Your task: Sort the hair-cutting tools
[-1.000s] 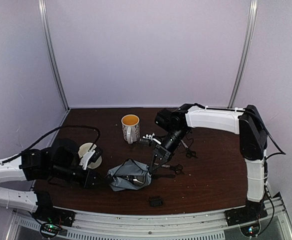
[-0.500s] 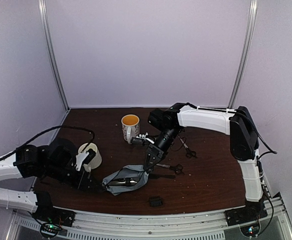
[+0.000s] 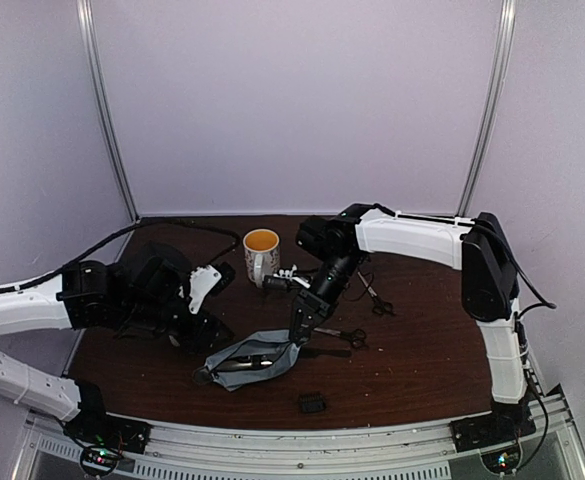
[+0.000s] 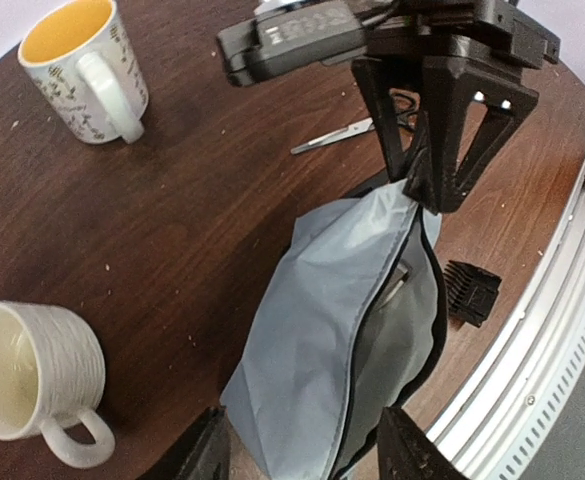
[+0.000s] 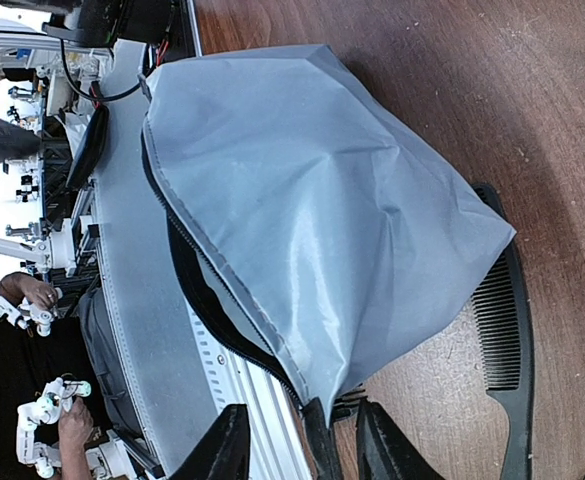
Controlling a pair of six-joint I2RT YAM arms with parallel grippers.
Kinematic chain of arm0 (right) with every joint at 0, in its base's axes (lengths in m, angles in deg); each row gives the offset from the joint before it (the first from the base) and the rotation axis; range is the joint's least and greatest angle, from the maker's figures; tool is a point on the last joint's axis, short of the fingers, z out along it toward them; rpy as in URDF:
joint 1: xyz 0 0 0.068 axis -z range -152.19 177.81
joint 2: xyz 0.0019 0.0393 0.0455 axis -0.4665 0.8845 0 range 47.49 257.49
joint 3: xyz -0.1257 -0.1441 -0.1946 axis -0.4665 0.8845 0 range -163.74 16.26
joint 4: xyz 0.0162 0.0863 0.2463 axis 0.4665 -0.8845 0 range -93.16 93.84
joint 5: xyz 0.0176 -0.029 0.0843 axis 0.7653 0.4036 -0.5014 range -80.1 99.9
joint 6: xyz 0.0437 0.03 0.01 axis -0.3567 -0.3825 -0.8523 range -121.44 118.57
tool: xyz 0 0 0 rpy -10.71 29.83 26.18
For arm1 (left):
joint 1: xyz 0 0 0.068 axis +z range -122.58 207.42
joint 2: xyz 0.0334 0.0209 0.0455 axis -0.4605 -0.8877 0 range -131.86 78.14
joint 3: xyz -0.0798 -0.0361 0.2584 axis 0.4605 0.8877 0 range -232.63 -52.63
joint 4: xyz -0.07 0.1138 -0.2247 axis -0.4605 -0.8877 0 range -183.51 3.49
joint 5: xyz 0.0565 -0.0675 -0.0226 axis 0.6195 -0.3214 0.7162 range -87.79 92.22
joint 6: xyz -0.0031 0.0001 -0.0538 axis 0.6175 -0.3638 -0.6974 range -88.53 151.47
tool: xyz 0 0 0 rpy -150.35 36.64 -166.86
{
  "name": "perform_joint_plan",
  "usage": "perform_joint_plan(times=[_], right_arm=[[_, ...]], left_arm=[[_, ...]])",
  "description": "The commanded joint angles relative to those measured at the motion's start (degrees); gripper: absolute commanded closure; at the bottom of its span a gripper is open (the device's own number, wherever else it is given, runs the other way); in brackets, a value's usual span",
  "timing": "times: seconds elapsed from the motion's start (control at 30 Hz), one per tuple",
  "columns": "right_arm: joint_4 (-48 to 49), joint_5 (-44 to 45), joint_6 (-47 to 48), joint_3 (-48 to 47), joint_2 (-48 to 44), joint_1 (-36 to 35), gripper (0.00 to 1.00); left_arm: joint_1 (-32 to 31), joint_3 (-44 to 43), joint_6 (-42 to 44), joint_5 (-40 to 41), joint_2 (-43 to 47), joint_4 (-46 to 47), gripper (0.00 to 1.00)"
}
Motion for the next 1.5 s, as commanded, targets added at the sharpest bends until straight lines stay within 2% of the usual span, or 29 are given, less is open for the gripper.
perform_joint_plan(times=[0.0, 0.2, 0.5, 0.6, 0.7, 0.9, 0.97, 1.0, 1.13, 1.27, 1.37, 1.47], right_arm=[[-0.73, 0.43, 0.97, -0.63, -1.09, 0.14, 0.62], [-0.72, -0.10, 0.76, -0.64, -0.45, 0.06, 0.62], [-0.92, -0.40, 0.87, -0.15, -1.04, 0.03, 0.61], [-0.90, -0.59, 0.86, -0.11, -1.03, 0.01, 0.61], [-0.98, -0.57, 0.98, -0.29, -0.87, 0.01, 0.61], [-1.31, 0.88, 1.82, 0.24, -2.01, 0.26, 0.59], [-2.04, 1.77, 3.16, 0.60, -3.38, 0.82, 0.58], [-2.62, 2.43, 4.13, 0.97, -4.34, 1.22, 0.58], [-0.68, 5.23, 7.87, 7.55, -12.70, 4.21, 0.57], [9.51, 16.48, 14.91, 21.26, -25.13, 3.86, 0.54], [16.43, 23.50, 20.68, 32.81, -33.28, 0.86, 0.50], [20.31, 28.45, 24.42, 39.39, -37.85, -4.49, 0.50]], left_arm=[[-1.15, 2.66, 7.60, 0.39, -0.44, 10.81, 0.46], [-4.02, 6.72, 11.02, 1.06, -1.37, 18.75, 0.45], [-6.17, 5.61, 11.61, 10.86, -8.97, 15.89, 0.48], [-6.34, 4.81, 12.19, 11.90, -10.34, 14.30, 0.49], [-6.35, 4.77, 11.74, 13.42, -9.94, 14.53, 0.59], [-6.32, 3.53, 10.20, 16.42, -11.64, 14.37, 0.91], [-6.26, 3.26, 9.75, 16.65, -12.33, 14.23, 1.00], [-6.21, 3.23, 9.28, 16.90, -12.40, 14.13, 1.00], [-5.50, 4.69, 6.59, 16.70, -9.88, 15.50, 1.00], [-2.56, 7.96, 3.18, 12.95, -7.12, 19.19, 1.00], [-0.15, 9.45, 1.67, 8.83, -6.33, 22.05, 1.00], [1.30, 9.55, 0.71, 6.52, -7.16, 23.47, 1.00]])
